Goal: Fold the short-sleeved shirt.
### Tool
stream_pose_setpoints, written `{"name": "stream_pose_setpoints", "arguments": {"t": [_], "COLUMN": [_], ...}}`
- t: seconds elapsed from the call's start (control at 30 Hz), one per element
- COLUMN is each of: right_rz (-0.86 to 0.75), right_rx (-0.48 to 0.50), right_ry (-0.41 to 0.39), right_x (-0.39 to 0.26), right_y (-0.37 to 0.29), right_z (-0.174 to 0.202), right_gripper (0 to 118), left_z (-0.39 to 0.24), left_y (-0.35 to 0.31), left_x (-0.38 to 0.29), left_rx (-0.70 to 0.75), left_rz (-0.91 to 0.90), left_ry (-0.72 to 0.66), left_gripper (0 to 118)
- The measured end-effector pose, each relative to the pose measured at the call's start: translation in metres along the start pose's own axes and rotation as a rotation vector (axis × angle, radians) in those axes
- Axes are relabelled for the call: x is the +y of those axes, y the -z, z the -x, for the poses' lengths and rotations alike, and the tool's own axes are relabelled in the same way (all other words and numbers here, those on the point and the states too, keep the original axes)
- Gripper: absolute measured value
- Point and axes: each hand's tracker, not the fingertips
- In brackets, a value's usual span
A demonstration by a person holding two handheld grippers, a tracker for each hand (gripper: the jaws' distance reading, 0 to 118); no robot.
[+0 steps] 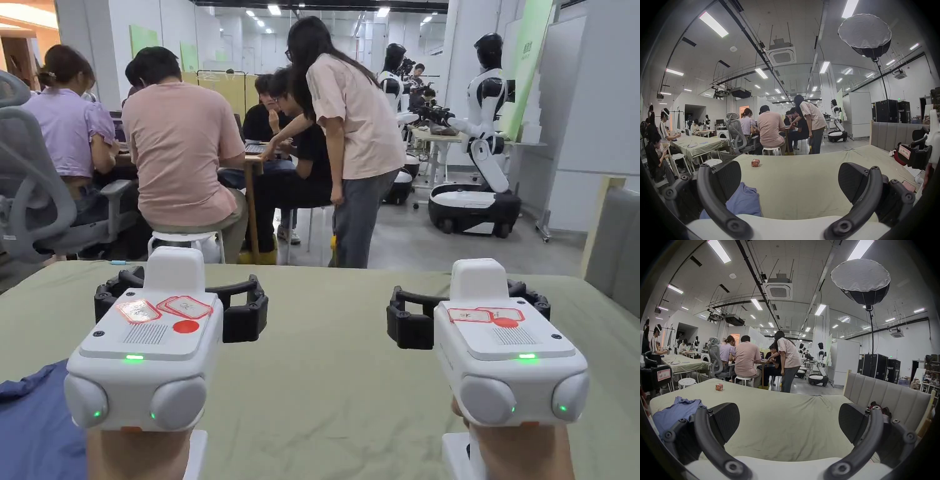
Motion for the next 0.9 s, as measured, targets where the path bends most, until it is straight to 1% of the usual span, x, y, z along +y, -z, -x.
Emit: {"name": "stream_pose_setpoints", "arguments": {"t": [0.4,0.63,0.83,0.9], "right_rz": [-0.008,-0.005,0.003,0.002], "right_rx": [-0.003,-0.009,0.004,0.003], "right_ry": [-0.009,-0.045,-0.011,-0.007], "right_x": [0.0032,0.001,-0.0004,-0.0011], "right_y": [-0.0004,0.0016,0.0025,0.0032], "right_z": [0.0015,0.0076,0.0,0.0042], "right_gripper": [118,118,118,118], "left_z": [0.0027,0.0022,0.0019,0.0022], "left_y": [-0.0003,-0.0007,0.0004,-0.0003], "left_x": [0.0029,0.0032,0.0014,0.0007], "left_rx": [0.005,-0.002,0.002,0.0], "left_rz": [-0.005,-0.009,-0.006,-0.007], "left_ry": [-0.006,-0.01,-0.001,-0.005], "left_gripper": [118,118,118,118]}}
